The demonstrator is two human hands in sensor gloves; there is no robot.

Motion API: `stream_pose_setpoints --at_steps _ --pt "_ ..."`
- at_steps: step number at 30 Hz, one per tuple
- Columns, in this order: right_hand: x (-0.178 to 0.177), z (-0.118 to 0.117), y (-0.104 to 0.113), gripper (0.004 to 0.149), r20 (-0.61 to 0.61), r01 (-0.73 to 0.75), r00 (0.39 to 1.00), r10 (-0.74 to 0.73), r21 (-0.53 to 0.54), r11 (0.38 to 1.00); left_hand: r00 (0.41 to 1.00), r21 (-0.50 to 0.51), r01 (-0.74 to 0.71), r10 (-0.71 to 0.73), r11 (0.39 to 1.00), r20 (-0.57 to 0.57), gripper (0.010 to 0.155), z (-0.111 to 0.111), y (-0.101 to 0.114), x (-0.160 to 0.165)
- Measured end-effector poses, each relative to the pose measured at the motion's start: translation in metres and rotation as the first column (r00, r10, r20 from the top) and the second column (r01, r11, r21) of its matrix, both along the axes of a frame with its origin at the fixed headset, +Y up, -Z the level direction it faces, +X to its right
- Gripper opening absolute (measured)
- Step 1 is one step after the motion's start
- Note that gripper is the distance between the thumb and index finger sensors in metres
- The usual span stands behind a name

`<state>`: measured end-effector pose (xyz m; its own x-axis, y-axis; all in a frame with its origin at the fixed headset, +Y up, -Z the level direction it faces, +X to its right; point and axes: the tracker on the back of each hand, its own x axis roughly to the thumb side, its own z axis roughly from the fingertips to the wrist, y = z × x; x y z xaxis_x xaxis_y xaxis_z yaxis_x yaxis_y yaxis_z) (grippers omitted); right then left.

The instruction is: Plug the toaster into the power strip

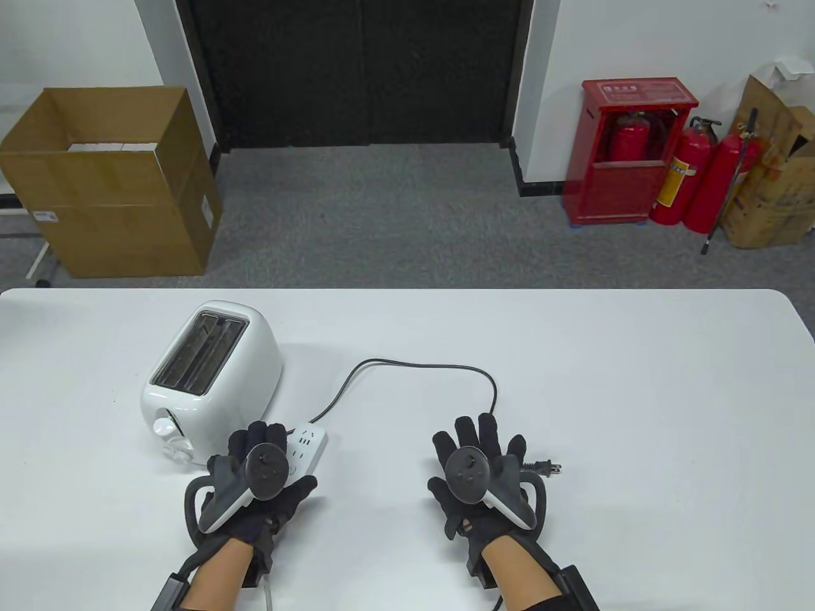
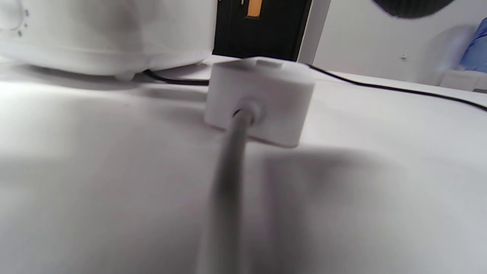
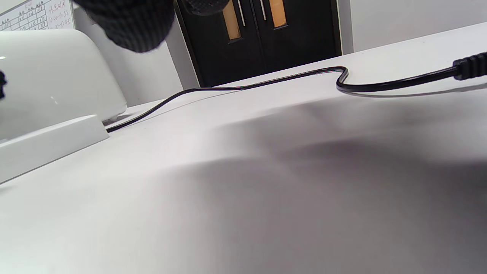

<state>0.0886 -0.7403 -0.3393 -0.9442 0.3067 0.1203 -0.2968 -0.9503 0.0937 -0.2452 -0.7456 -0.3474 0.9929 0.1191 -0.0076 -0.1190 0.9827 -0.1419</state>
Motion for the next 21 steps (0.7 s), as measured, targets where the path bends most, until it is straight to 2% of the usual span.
stream_pose_setpoints --at_steps 10,21 --pt "0.005 -0.002 -0.002 0.071 0.024 0.01 1.0 -0.009 -0.022 1.0 0.998 -0.091 0.02 -0.026 0.996 -0.058 0.096 -0.009 -0.02 0.003" --pt "0.01 -0.004 -0.002 0.071 0.051 0.043 0.998 -0.042 -0.031 0.999 0.995 -0.098 0.052 -0.06 0.994 -0.082 0.092 -0.012 -0.02 0.008"
